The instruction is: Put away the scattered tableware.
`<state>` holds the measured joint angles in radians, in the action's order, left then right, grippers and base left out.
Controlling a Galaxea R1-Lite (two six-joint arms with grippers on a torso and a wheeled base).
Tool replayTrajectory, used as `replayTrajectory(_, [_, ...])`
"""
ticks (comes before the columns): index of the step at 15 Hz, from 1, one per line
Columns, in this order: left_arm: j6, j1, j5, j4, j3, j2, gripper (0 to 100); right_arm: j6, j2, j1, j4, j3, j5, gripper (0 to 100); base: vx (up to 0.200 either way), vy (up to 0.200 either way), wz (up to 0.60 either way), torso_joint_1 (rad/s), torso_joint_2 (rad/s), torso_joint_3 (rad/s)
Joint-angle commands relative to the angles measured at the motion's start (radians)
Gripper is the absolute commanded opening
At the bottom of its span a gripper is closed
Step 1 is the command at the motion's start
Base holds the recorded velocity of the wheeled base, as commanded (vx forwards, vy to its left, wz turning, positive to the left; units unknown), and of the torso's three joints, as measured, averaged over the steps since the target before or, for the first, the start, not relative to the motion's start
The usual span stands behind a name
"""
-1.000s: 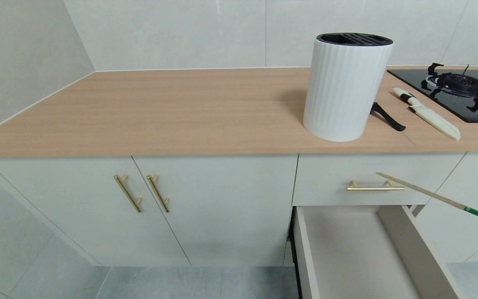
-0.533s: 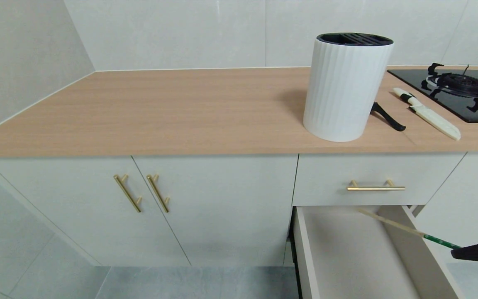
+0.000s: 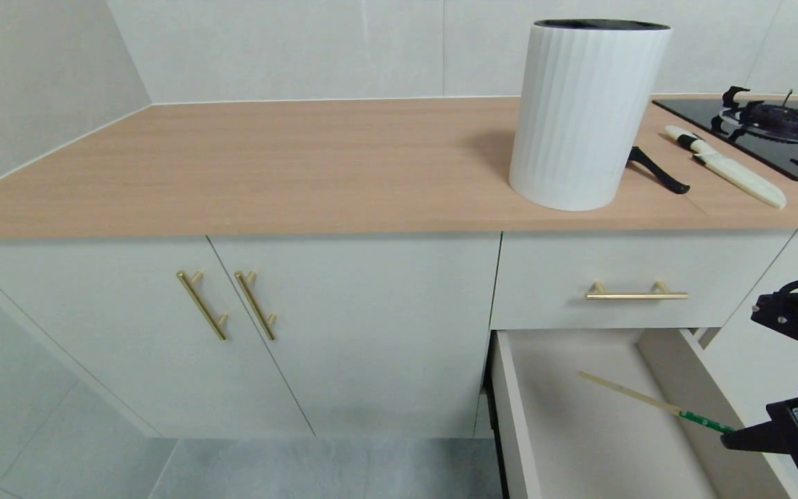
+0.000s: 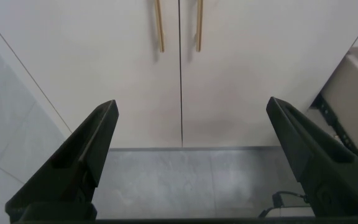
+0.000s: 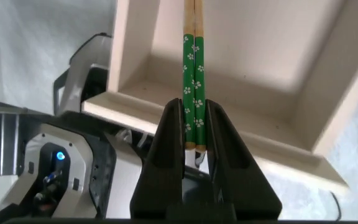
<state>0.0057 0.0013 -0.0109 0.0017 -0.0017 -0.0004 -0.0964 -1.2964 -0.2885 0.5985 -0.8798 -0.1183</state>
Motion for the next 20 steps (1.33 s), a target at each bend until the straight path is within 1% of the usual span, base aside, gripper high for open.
replayTrajectory(1, [0.0,0.0,0.0,0.0,0.0,0.0,100,0.001,-0.008,-0.001,-0.005,0.015,0.0,0,0.0,0.0,0.0,-0.198,0.46,0.261])
replayTrajectory(7, [0.0,0.0,-0.001,0.0,0.0,0.0,100,0.0,-0.026,0.0,-0.02,0.021,0.014,0,0.0,0.0,0.0,-0.176,0.43,0.257])
replayTrajectory(13, [0.0,0.0,0.0,0.0,0.0,0.0,100,0.001,-0.026,-0.001,-0.039,0.036,0.014,0,0.0,0.0,0.0,-0.025,0.07,0.036])
replayTrajectory(15, [0.0,0.0,0.0,0.0,0.0,0.0,100,0.0,-0.041,-0.018,-0.086,0.05,0.014,0,0.0,0.0,0.0,0.0,0.0,0.0])
replayTrajectory(17, [0.0,0.0,0.0,0.0,0.0,0.0,100,-0.005,-0.083,-0.046,-0.169,0.091,0.028,0,0.0,0.0,0.0,0.0,0.0,0.0])
replayTrajectory(18, [0.0,0.0,-0.001,0.0,0.0,0.0,100,-0.017,-0.13,-0.064,-0.233,0.104,0.051,0,0.0,0.0,0.0,0.0,0.0,0.0])
replayTrajectory(20, [0.0,0.0,0.0,0.0,0.0,0.0,100,-0.092,-0.199,-0.092,-0.304,0.114,0.091,0,0.0,0.0,0.0,0.0,0.0,0.0])
